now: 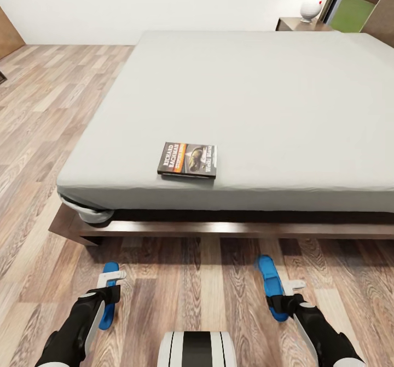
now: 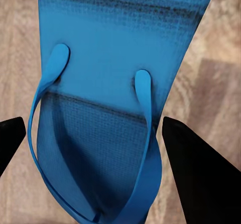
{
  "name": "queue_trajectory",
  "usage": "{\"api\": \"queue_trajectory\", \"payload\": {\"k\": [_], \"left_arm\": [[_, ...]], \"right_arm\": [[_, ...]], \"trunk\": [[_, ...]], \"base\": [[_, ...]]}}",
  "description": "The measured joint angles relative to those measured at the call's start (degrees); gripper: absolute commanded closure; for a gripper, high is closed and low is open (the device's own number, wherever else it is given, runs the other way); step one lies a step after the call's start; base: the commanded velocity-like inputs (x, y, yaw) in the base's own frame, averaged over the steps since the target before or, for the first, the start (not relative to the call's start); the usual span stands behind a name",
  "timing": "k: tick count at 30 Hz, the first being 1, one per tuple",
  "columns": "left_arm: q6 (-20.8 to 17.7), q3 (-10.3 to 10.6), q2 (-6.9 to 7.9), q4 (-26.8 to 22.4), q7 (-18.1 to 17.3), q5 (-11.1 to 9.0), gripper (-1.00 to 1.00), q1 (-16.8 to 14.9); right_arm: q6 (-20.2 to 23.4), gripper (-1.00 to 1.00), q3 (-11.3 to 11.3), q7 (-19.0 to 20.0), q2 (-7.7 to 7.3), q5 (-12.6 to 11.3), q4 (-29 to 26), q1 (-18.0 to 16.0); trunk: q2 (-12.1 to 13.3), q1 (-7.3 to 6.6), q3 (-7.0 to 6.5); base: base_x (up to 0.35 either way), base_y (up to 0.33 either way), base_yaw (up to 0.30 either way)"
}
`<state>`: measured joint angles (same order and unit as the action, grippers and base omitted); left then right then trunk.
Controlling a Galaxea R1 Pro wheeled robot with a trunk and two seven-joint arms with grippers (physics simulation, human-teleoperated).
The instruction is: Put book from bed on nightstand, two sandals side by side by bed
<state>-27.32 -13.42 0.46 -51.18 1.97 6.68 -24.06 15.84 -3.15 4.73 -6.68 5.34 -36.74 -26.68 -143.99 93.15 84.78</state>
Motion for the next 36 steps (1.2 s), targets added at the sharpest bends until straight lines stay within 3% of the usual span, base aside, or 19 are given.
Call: {"api": "queue_trajectory", "payload": {"k": [1,2,4,7,8,10,12,16,20,32,36], "left_arm": [[0.00,0.00,0.02,0.01,-0.04,0.01,1.00,0.00],[0.00,0.00,0.01,0.00,-0.07,-0.01,1.00,0.00],[0.00,0.00,0.06,0.01,-0.14,-0.01,1.00,0.00],[-0.01,0.00,0.08,0.00,-0.17,-0.01,1.00,0.00],[0.00,0.00,0.08,0.01,-0.17,0.00,1.00,0.00],[0.01,0.00,0.08,0.01,-0.17,0.00,1.00,-0.01],[0.01,0.00,0.08,0.02,-0.17,0.00,1.00,-0.01],[0.00,0.00,0.08,0.02,-0.18,0.00,1.00,-0.01],[0.02,0.13,0.01,0.02,-0.10,0.00,1.00,-0.01],[0.09,0.18,0.00,0.02,-0.01,0.08,1.00,-0.01],[0.10,0.18,0.00,0.02,0.00,0.09,1.00,-0.01]], "right_arm": [[0.07,1.00,0.10,0.24,-2.59,-0.23,-0.75,0.02],[0.10,1.00,0.13,0.54,-6.18,-0.08,-1.14,0.02],[0.40,1.00,0.15,2.51,-10.27,-0.26,-1.45,0.03],[0.73,1.00,0.10,11.28,-16.43,-1.04,-1.38,0.02],[0.79,1.00,0.12,15.00,-17.98,-1.95,-1.34,0.03],[0.84,1.00,0.13,20.65,-19.68,-3.39,-1.27,0.05],[1.09,1.00,0.14,23.43,-20.47,-4.04,-1.24,0.05],[1.23,1.00,0.12,24.58,-20.79,-4.30,-1.22,0.05],[1.30,1.00,0.12,24.78,-20.84,-4.34,-1.22,0.05],[1.51,1.00,0.13,24.74,-20.76,-4.33,-1.30,-0.01],[1.57,1.00,0.12,24.73,-20.69,-4.35,-1.31,-0.03]], "trunk": [[0.00,0.00,0.00],[0.00,0.00,0.00],[0.00,0.00,0.00],[0.00,0.00,0.00],[0.00,0.00,0.00],[0.00,0.00,0.00],[0.00,0.00,0.00],[0.00,0.00,0.00],[0.00,0.00,0.00],[-0.16,0.32,2.66],[-0.16,0.31,2.66]], "base": [[0.000,0.000,0.000],[0.000,0.000,0.000],[0.000,0.000,0.000],[0.000,0.000,0.000],[0.000,0.000,0.000],[0.000,0.000,0.000],[0.000,0.000,0.000],[0.000,0.000,0.000],[0.000,0.000,0.000],[0.000,0.000,0.000],[0.000,0.000,0.000]]}}
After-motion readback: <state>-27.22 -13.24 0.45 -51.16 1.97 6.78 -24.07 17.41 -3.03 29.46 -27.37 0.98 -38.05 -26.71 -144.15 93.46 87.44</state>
